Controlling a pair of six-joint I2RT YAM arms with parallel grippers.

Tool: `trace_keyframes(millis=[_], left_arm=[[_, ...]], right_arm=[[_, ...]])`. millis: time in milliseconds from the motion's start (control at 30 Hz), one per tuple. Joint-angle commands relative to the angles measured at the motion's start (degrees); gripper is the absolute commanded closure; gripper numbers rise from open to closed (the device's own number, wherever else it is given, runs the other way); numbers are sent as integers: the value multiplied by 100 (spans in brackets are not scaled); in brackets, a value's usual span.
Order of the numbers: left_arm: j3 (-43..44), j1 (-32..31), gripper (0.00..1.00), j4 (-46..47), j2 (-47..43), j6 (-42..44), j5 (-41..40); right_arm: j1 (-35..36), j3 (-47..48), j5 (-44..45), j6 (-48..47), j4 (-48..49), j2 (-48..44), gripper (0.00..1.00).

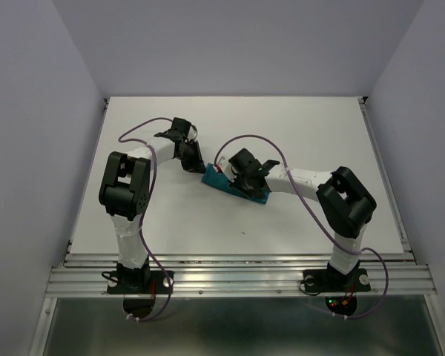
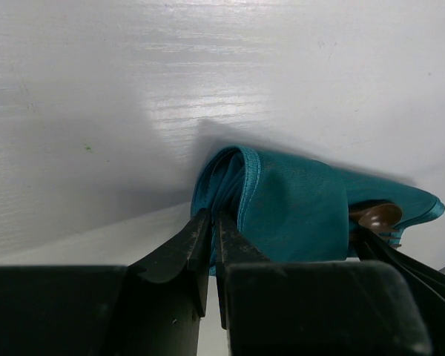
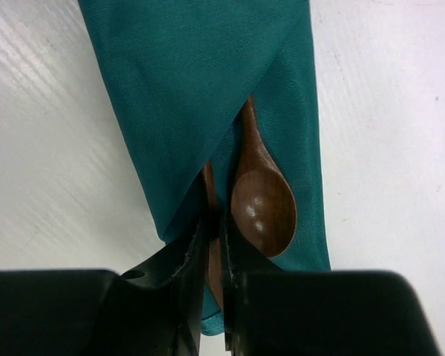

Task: Fold the napkin into a case and place the utensils inside
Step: Stuff the fork into the folded napkin.

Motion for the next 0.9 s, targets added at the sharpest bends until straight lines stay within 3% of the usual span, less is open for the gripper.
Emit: trace_keyframes(millis=[0,667,867], left_arm=[[44,-45,82,-57,19,82,23],[88,-54,82,-57,98,55,41],[88,-54,82,-57,98,64,41]], right_arm=[[-28,115,14,-60,226,-92,88],[25,686,-356,-192,59,180,91],[77,695,-382,-174,6,268,87]])
